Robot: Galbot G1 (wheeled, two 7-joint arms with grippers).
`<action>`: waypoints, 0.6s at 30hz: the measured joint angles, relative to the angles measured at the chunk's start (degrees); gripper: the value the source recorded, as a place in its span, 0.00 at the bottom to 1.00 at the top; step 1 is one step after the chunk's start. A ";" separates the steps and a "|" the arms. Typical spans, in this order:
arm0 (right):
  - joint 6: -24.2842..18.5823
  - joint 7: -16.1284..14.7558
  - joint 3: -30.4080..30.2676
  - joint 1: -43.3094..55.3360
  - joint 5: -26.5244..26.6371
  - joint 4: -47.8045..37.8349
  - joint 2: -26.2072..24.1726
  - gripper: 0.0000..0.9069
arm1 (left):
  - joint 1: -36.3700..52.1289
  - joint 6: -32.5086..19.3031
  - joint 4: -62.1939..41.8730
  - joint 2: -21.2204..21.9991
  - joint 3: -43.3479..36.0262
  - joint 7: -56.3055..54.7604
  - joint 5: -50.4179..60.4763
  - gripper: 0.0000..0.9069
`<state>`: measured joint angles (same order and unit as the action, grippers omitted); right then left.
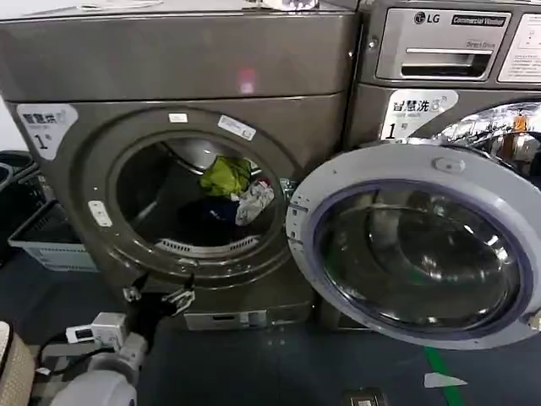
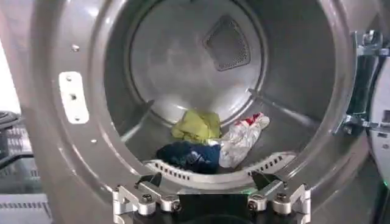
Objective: Grasp the clothes from the dryer.
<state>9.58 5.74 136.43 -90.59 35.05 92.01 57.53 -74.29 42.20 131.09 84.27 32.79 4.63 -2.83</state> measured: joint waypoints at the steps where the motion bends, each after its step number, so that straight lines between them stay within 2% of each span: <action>1: 0.00 0.00 0.00 -0.01 0.00 0.00 0.00 1.00 | 0.06 0.00 -0.01 0.01 0.02 -0.01 -0.08 1.00; 18: 0.00 0.00 0.04 -0.29 0.04 -0.01 0.58 1.00 | -0.50 0.00 0.28 0.02 0.09 -0.04 -0.11 1.00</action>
<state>9.58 5.74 136.46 -90.88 35.09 92.00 58.11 -74.79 42.19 131.38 84.29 32.88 4.59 -2.94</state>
